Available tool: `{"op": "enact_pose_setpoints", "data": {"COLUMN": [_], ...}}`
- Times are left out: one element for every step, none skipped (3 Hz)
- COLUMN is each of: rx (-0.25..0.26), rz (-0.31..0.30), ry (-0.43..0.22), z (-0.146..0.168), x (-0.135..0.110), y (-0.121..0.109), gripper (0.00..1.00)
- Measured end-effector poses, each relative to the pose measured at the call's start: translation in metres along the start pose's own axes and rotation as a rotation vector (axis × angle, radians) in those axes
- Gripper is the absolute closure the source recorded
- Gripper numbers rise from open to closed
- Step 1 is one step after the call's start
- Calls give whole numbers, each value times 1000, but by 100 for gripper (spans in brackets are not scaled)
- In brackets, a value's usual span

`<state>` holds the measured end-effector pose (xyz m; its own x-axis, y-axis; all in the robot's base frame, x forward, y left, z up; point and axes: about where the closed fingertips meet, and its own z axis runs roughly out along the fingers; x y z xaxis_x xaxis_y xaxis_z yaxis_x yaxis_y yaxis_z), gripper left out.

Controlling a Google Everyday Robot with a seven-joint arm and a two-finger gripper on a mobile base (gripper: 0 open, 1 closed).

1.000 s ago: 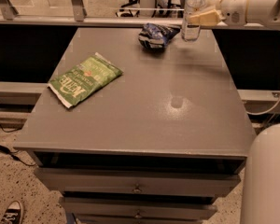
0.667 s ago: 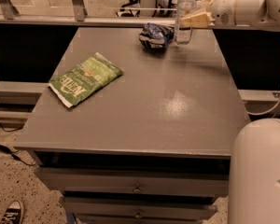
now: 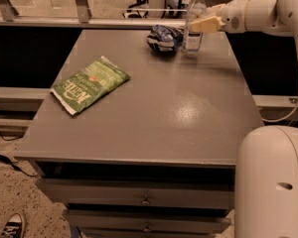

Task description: Move blue plastic bottle near blue chip bag

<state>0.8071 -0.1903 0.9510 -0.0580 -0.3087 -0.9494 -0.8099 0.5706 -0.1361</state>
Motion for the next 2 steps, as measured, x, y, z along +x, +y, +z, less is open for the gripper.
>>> {"op": "enact_pose_setpoints", "data": {"rx": [-6,-17], "rz": [56,114], "ry": [-10,-12], "z": [1,3], "x": [5,12], "y": [-2,-2], "gripper": [100,85]}}
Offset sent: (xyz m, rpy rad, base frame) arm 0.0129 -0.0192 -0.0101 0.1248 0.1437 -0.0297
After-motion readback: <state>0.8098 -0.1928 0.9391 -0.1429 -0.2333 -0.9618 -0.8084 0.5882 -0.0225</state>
